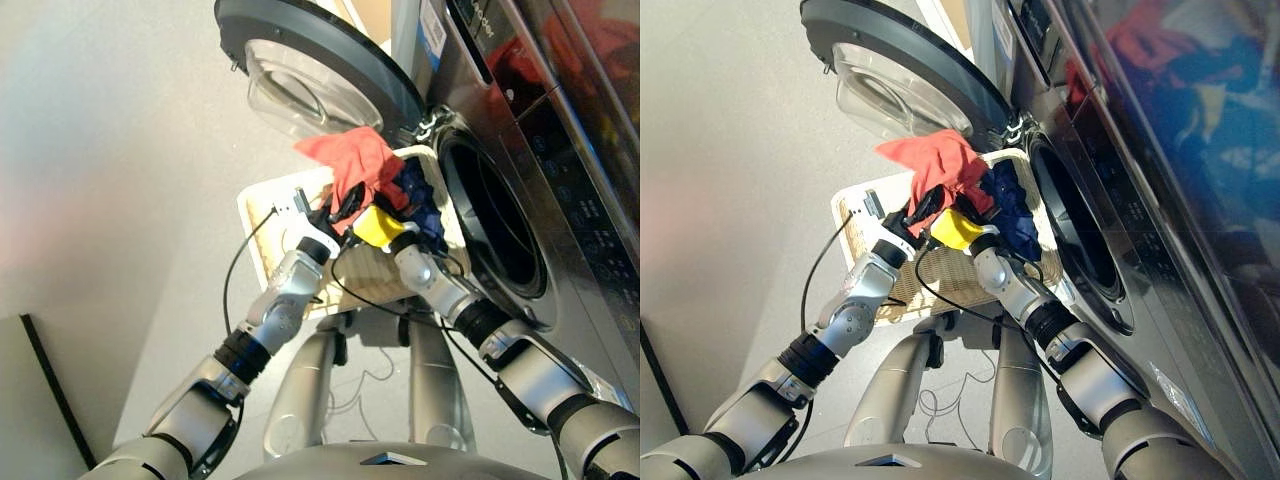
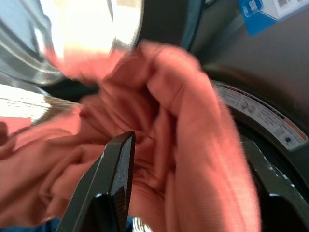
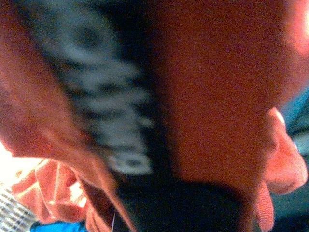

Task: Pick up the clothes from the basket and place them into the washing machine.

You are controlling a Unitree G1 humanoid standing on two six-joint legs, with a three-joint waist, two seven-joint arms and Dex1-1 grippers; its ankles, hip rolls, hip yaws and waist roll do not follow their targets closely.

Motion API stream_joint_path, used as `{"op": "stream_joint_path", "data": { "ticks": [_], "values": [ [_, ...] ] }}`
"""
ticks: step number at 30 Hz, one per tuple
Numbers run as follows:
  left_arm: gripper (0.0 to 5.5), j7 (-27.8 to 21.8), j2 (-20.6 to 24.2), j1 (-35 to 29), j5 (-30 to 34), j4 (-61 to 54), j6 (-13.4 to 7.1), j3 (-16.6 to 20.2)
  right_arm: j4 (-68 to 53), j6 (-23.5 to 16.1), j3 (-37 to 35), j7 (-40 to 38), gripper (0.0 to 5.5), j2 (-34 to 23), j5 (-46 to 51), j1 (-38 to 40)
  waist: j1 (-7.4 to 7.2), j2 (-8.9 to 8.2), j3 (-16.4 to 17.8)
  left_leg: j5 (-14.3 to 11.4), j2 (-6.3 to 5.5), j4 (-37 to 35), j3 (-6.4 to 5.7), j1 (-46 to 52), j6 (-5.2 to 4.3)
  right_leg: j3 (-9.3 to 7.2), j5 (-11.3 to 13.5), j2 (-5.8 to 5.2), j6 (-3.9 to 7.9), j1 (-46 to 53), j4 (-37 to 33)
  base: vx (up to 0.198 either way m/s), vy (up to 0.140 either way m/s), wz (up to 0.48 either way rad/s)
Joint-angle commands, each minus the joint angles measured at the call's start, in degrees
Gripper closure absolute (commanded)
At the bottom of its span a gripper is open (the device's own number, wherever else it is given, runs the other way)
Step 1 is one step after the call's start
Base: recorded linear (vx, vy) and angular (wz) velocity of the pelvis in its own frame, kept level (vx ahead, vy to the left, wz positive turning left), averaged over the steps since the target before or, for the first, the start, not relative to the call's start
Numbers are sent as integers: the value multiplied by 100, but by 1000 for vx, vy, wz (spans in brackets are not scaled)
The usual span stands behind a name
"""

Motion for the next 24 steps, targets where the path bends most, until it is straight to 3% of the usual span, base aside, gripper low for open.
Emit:
{"op": "stream_joint_path", "data": {
  "ticks": [1,6,10,12,14,17,21,22,24],
  "values": [
    [0,271,157,344,430,-344,-760,674,170,-168,-674,-387,550,16,735,54,-4,70,-284,-191,-19,450,71,-317,-40,62,-102,72,494,349,-332,0,0,0],
    [0,521,126,531,791,187,-825,1118,267,-306,-1045,-407,550,-43,1370,297,-35,52,-307,-188,-21,432,84,-365,-40,74,-96,70,483,284,-327,0,0,0],
    [0,598,129,597,1005,447,-808,1210,236,-326,-1179,-411,550,-114,1483,350,-43,58,-310,-189,-19,445,75,-397,-39,79,-93,62,485,255,-317,0,0,0],
    [0,521,155,576,1070,694,-703,1170,282,-346,-1294,-440,550,-141,1569,359,-45,60,-308,-197,-22,453,86,-416,-35,89,-91,61,487,229,-309,0,0,0],
    [0,246,239,542,997,1010,-416,928,331,-347,-1404,-437,550,-170,1657,327,-62,92,-319,-189,-35,442,95,-438,-32,107,-78,65,500,210,-320,0,0,0],
    [0,-342,937,487,1536,1115,-149,467,320,-318,-1402,-262,550,-264,1615,270,-67,160,-334,-193,-32,452,130,-465,-33,151,-52,76,512,181,-322,14,36,-6],
    [0,-567,1347,532,1805,1118,-182,428,284,-305,-1283,-97,550,-299,1455,185,-53,173,-373,-221,-14,481,160,-504,-28,182,-38,102,513,119,-312,0,0,0],
    [550,-573,1332,530,1821,1176,-178,446,282,-316,-1271,-77,550,-307,1444,175,-54,170,-378,-225,-10,498,157,-527,-24,183,-40,107,510,98,-301,0,0,0],
    [550,-678,1275,520,1726,1205,-168,420,295,-332,-1269,-57,550,-297,1459,173,-56,165,-393,-229,-2,506,155,-547,-22,190,-44,117,507,70,-289,0,0,0]
  ]
}}
